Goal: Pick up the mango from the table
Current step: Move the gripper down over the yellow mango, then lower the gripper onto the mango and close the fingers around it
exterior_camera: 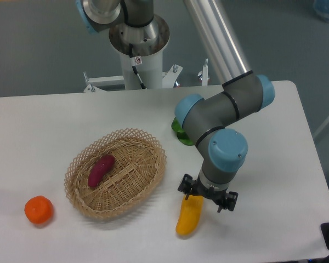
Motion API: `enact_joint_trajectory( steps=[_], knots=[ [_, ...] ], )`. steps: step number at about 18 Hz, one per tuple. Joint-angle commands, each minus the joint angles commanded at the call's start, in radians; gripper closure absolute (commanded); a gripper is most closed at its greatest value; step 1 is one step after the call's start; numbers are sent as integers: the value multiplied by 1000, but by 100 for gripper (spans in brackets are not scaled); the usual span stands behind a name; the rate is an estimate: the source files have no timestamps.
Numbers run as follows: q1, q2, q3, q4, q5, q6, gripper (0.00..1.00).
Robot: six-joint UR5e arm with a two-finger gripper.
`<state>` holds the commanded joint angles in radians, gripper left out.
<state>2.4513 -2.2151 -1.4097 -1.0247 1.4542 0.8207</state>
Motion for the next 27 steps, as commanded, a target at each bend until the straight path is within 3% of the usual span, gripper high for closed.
enact_joint_trajectory(
  steps=[19, 20, 24, 27],
  knots=[
    [-37, -48, -11, 14, 18, -12, 0],
    [-37, -48, -11, 14, 18, -12, 5],
    [-37, -52, -9, 11, 20, -12, 43],
    [-37, -46, -9, 9, 21, -12, 49]
  ],
)
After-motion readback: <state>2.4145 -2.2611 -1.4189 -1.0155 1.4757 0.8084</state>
